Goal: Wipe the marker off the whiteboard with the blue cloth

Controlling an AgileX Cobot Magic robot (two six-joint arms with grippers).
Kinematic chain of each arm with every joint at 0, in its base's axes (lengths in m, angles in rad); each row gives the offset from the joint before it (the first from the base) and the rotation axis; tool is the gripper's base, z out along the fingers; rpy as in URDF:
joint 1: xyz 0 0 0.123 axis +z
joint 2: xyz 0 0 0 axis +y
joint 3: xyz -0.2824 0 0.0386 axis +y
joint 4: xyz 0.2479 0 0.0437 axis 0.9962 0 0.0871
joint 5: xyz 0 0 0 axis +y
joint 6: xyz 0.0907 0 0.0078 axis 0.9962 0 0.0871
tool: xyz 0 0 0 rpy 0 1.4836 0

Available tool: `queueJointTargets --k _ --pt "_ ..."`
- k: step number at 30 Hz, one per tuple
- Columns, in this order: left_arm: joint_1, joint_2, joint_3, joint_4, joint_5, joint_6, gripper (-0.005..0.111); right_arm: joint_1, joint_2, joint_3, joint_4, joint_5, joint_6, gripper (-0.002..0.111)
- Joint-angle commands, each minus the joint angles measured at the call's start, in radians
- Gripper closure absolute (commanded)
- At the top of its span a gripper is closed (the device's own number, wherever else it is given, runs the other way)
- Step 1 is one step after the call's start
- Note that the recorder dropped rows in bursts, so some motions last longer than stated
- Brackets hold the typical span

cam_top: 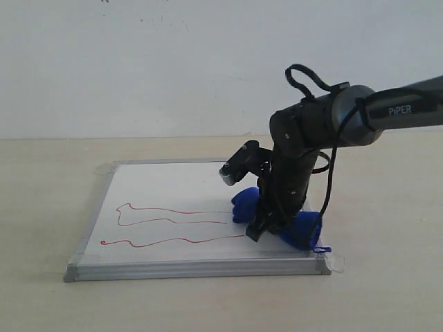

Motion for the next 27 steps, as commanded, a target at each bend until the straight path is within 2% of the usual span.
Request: queueJointTargets --k 1,5,8,18,27 --pt "-0.002 -0.003 0.003 0.000 -0.009 -0.010 0.103 -0.004 0.016 0.016 -0.241 0.078 0.184 0.108" --pt "-0.002 -0.003 0.003 0.000 -0.009 -0.010 0.103 0.028 0.016 0.014 -0.144 -0.093 0.136 0.108" --pt "-0.002 -0.003 0.003 0.000 -0.009 -0.010 0.103 0.024 0.016 0.001 -0.181 -0.231 0.207 0.108" --pt "-0.002 -0.003 0.003 0.000 -0.009 -0.010 0.103 -0.011 0.063 -0.256 -0.189 -0.171 0.226 0.108" --pt "-0.002 -0.003 0.003 0.000 -0.009 -0.010 0.103 -0.020 0.177 -0.315 -0.183 -0.138 0.159 0.108"
